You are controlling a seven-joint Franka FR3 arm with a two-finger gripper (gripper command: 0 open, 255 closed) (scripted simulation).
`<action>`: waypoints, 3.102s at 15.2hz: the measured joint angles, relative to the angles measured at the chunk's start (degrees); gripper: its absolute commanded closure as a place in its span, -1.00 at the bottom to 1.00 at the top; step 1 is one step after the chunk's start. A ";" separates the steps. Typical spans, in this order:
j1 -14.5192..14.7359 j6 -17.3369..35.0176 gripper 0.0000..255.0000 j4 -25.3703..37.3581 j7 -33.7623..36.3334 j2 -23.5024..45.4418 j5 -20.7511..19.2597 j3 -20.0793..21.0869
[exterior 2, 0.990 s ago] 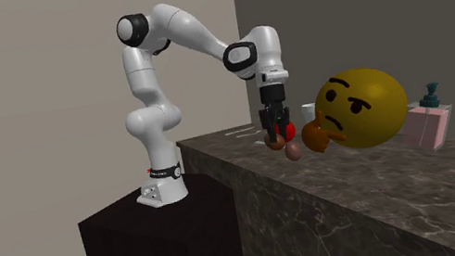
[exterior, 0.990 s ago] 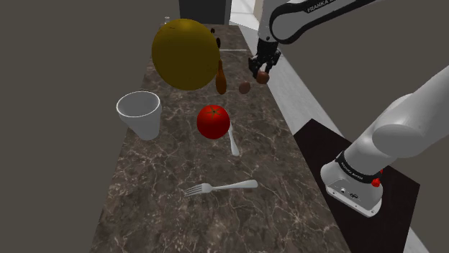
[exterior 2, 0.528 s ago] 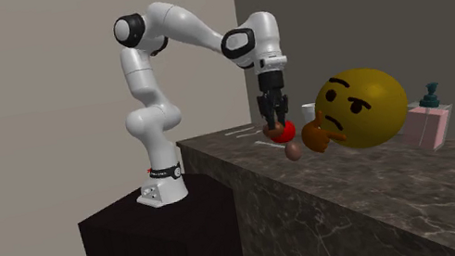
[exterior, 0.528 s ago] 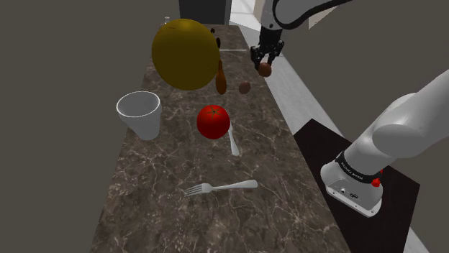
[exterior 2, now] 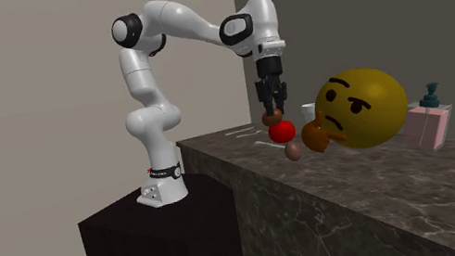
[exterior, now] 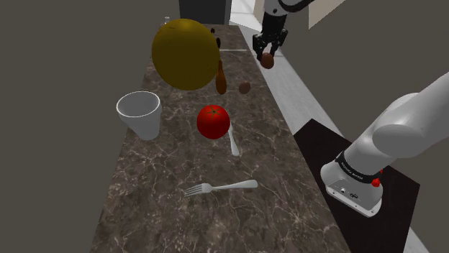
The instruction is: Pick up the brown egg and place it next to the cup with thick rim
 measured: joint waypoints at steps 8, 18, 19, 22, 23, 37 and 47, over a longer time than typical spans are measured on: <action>0.08 -6.13 1.00 4.99 -0.84 -1.19 0.44 0.00; 2.85 -10.81 1.00 12.43 5.67 2.44 0.99 4.50; 3.30 -10.79 1.00 12.94 6.85 3.12 0.99 5.20; 4.77 -11.84 1.00 16.06 10.56 5.72 0.82 7.45; 5.32 -12.19 1.00 17.33 11.88 6.82 0.68 8.23; 15.60 -20.47 1.00 43.01 30.09 27.89 -5.32 16.69; 15.80 -13.83 1.00 37.29 31.96 29.11 -6.00 16.67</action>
